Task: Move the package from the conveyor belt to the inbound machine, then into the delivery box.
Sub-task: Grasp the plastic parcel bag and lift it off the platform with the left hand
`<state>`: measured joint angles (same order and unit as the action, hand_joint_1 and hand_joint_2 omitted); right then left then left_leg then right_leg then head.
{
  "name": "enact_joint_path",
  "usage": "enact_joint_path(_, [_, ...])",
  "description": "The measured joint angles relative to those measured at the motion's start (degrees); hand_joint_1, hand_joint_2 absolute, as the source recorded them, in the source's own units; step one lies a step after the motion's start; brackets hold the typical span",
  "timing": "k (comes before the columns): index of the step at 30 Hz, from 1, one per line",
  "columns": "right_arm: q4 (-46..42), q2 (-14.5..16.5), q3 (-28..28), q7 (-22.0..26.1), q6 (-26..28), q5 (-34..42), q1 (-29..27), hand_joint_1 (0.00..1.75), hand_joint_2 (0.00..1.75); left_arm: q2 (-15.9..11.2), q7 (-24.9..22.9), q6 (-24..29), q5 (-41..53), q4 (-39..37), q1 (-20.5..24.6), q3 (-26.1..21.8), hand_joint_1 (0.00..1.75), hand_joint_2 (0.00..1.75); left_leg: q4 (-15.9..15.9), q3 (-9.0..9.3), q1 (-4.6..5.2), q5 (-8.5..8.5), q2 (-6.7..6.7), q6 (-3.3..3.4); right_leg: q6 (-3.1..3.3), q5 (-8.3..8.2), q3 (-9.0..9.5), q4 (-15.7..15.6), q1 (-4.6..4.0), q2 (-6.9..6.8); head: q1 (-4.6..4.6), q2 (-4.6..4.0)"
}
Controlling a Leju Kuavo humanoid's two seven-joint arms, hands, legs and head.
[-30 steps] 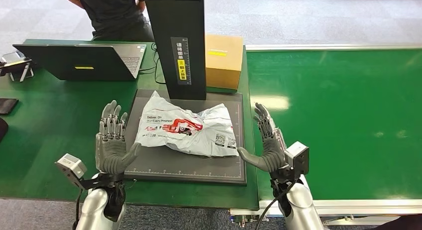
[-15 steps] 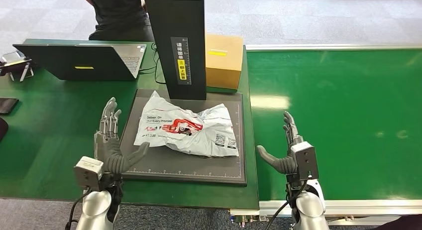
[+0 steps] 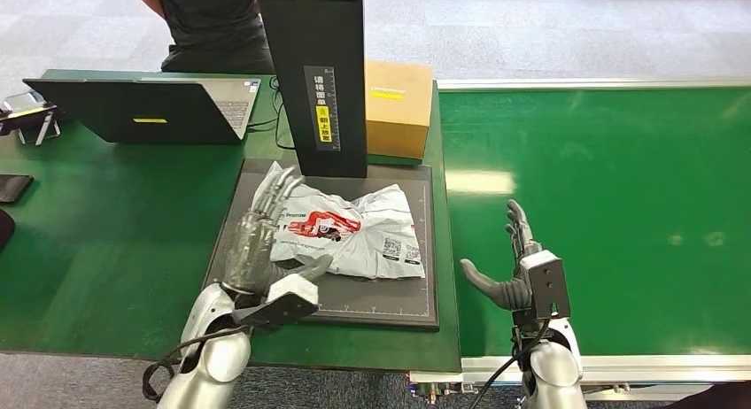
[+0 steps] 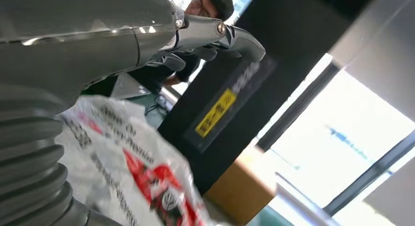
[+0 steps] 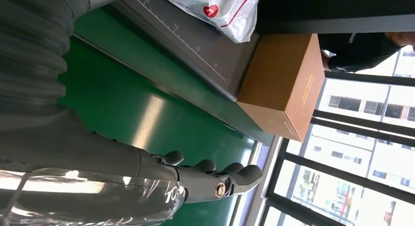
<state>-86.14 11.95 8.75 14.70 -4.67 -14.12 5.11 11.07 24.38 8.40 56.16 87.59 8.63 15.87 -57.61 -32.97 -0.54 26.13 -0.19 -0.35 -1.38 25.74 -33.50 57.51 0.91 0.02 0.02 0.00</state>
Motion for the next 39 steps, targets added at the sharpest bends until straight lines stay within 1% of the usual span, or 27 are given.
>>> enact_joint_path(2, [0.2, 0.2, 0.1, 0.1, -0.1, -0.2, 0.2, 0.0, 1.75, 0.1, -3.3, -1.3, 2.9, -2.3, 1.3, 1.5, 0.0, 1.75, 0.0, 0.0, 0.0, 0.0, 0.0, 0.0, 0.0, 0.0, 0.0, 0.0, 0.0, 0.0, -0.01, 0.0])
enact_joint_path(4, [0.5, 0.3, 0.2, 0.1, -0.3, -0.4, 0.4, 0.0, 1.75, 0.2, -5.5, -2.8, 4.1, -4.7, 2.4, 2.4, 0.0, 1.75, 0.0, 0.0, 0.01, 0.0, 0.0, 0.0, 0.0, 0.0, -0.01, 0.0, 0.0, 0.0, -0.01, 0.0])
enact_joint_path(9, [1.1, 0.4, 0.4, 0.2, -0.4, -0.6, 0.8, 0.0, 1.75, 0.3, -12.0, -7.8, 4.4, -12.1, 5.5, 3.1, 0.0, 1.75, 0.0, 0.0, 0.0, 0.0, 0.0, 0.0, 0.0, 0.0, 0.0, 0.0, -0.01, 0.01, -0.01, 0.0])
enact_joint_path(15, [1.4, 0.5, 0.7, 0.0, -0.1, -0.8, 0.9, 0.0, 1.75, 0.3, -20.0, -9.4, 5.6, -20.6, 8.7, 2.3, 0.0, 1.75, 0.0, 0.0, 0.0, 0.0, 0.0, 0.0, 0.0, 0.0, 0.0, 0.0, -0.01, 0.01, -0.01, 0.0])
enact_joint_path(16, [1.4, 0.5, 0.7, 0.0, 0.0, -0.8, 0.8, 0.0, 1.75, 0.3, -20.8, -9.4, 5.8, -21.9, 9.1, 2.1, 0.03, 1.75, 0.0, 0.0, 0.0, 0.0, 0.0, 0.0, 0.0, 0.0, 0.0, 0.0, -0.01, 0.01, -0.01, 0.0])
enact_joint_path(17, [1.4, 0.5, 0.7, -0.1, 0.2, -0.8, 0.8, 0.0, 1.75, 0.4, -21.3, -9.3, 5.9, -22.9, 9.4, 1.8, 0.31, 1.75, 0.0, 0.0, 0.0, 0.0, 0.01, 0.0, 0.0, 0.0, 0.01, 0.0, -0.01, 0.01, -0.01, 0.0])
enact_joint_path(18, [1.4, 0.5, 0.8, -0.1, 0.3, -0.8, 0.8, 0.0, 1.75, 0.4, -21.6, -9.2, 6.0, -23.8, 9.6, 1.5, 0.65, 1.75, 0.0, 0.0, 0.0, 0.0, 0.01, 0.0, 0.0, 0.0, 0.01, 0.0, -0.01, 0.0, -0.01, 0.0])
enact_joint_path(19, [1.4, 0.5, 0.8, -0.2, 0.3, -0.8, 0.8, 0.0, 1.75, 0.4, -21.8, -9.1, 6.0, -24.4, 9.7, 1.2, 1.09, 1.75, 0.0, 0.0, 0.0, 0.0, 0.0, 0.0, 0.0, 0.0, 0.01, 0.0, -0.01, 0.0, -0.01, 0.0])
enact_joint_path(20, [1.4, 0.5, 0.8, -0.3, 0.3, -0.7, 0.8, 0.0, 1.75, 0.4, -21.8, -9.0, 6.0, -24.9, 9.8, 0.9, 1.49, 1.75, 0.0, 0.0, 0.0, 0.0, 0.0, 0.0, 0.0, 0.0, 0.01, 0.0, -0.01, 0.01, -0.01, 0.0])
enact_joint_path(21, [1.4, 0.5, 0.8, -0.4, 0.4, -0.7, 0.8, 0.0, 1.75, 0.5, -21.7, -8.7, 5.9, -25.2, 9.9, 0.7, 1.65, 1.75, 0.0, 0.0, 0.0, 0.0, 0.0, 0.0, 0.0, 0.0, 0.01, 0.0, -0.01, 0.01, -0.01, 0.0])
enact_joint_path(22, [1.4, 0.5, 0.8, -0.5, 0.4, -0.6, 0.8, 0.0, 1.75, 0.5, -21.6, -8.5, 5.8, -25.4, 9.9, 0.4, 1.75, 1.75, 0.0, 0.0, 0.0, 0.0, 0.01, 0.0, 0.0, 0.0, 0.01, 0.0, -0.01, 0.01, -0.01, 0.0])
enact_joint_path(31, [1.4, 0.7, 0.8, -0.9, 0.6, -0.1, 0.8, 0.0, 1.75, 0.7, -19.9, -4.6, 5.4, -24.8, 9.5, -1.3, 1.75, 1.75, 0.0, 0.02, 0.0, 0.0, 0.0, 0.0, 0.0, 0.0, 0.04, 0.0, -0.01, 0.0, -0.01, 0.0])
enact_joint_path(39, [1.4, 0.8, 0.7, -0.9, 0.6, 0.2, 0.8, 0.0, 1.75, 0.7, -17.5, -1.5, 3.9, -21.4, 7.3, -3.3, 1.75, 1.75, 0.0, -0.02, 0.0, 0.0, 0.0, 0.0, 0.0, 0.0, 0.01, 0.0, -0.02, 0.0, -0.01, 0.0])
